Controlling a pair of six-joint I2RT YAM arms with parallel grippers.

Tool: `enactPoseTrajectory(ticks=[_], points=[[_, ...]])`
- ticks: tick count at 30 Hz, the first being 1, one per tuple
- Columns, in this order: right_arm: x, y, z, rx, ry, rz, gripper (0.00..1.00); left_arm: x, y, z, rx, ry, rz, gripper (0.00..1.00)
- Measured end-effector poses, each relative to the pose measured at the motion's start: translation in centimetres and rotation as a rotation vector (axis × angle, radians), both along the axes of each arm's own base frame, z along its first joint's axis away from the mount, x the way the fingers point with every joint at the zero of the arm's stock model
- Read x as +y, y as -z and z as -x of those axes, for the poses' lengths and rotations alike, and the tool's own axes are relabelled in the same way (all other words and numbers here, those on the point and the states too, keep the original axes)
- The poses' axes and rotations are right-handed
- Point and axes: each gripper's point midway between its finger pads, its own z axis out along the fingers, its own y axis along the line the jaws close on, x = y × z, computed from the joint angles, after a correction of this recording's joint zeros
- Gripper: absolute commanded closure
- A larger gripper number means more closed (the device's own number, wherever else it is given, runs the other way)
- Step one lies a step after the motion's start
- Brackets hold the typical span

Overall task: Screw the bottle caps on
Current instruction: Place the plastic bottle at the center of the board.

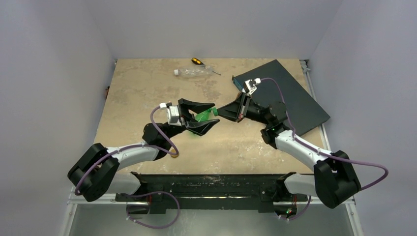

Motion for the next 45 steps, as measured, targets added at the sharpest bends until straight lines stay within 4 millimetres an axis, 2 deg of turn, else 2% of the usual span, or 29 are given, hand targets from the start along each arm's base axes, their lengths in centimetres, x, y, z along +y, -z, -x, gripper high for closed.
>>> enactPoseTrajectory(ticks=[4, 11, 13, 17, 23, 26, 30, 31, 32, 35, 37, 39, 43, 44, 45], points=[[0.2, -0.1, 0.2, 0.004, -0.007, -0.003, 1.0, 0.1, -0.1, -0.1, -0.003, -0.01, 0.004, 0.47], [0.4, -0.3, 0.3, 0.003, -0.01, -0.015, 1.0, 0.3, -0.7, 0.1, -0.014, -0.013, 0.015, 0.72], [0.4, -0.3, 0.2, 0.005, -0.007, -0.021, 0.98, 0.4, -0.7, 0.1, -0.012, -0.015, 0.016, 0.75], [0.5, -0.2, 0.0, 0.013, 0.001, -0.016, 0.79, 0.4, -0.6, -0.1, 0.004, -0.027, 0.003, 0.8], [0.3, 1.0, -1.3, 0.018, 0.114, 0.112, 0.49, 0.4, 0.0, -1.2, 0.083, -0.067, -0.052, 0.78], [-0.7, 1.1, -3.0, 0.015, 0.258, 0.231, 0.46, 0.3, -0.4, -2.3, 0.137, -0.108, -0.092, 0.78], [-3.5, 1.9, -5.0, 0.014, 0.468, 0.426, 0.44, -0.6, 0.1, -5.1, 0.245, -0.189, -0.23, 0.78], [-4.4, 2.5, -5.5, 0.017, 0.521, 0.489, 0.44, -1.0, 1.1, -6.2, 0.298, -0.214, -0.306, 0.78], [-5.5, 3.2, -5.8, 0.02, 0.571, 0.553, 0.44, -1.2, 1.5, -6.5, 0.311, -0.221, -0.325, 0.78], [-8.4, 6.3, -6.1, 0.045, 0.678, 0.733, 0.44, -2.3, 6.4, -8.1, 0.442, -0.261, -0.497, 0.78], [-10.4, 8.5, -5.9, 0.067, 0.729, 0.844, 0.44, -3.3, 11.3, -8.1, 0.535, -0.271, -0.63, 0.78], [-12.0, 10.3, -5.5, 0.086, 0.765, 0.933, 0.44, -3.9, 17.3, -7.3, 0.627, -0.278, -0.791, 0.78], [-14.4, 12.9, -4.7, 0.108, 0.809, 1.057, 0.44, -4.5, 28.8, -3.8, 0.761, -0.275, -1.13, 0.78], [-14.9, 13.3, -4.5, 0.11, 0.818, 1.085, 0.44, -4.4, 30.4, -3.3, 0.774, -0.278, -1.182, 0.78], [-15.2, 13.6, -4.4, 0.111, 0.822, 1.101, 0.44, -4.8, 31.1, -3.0, 0.76, -0.285, -1.21, 0.76]])
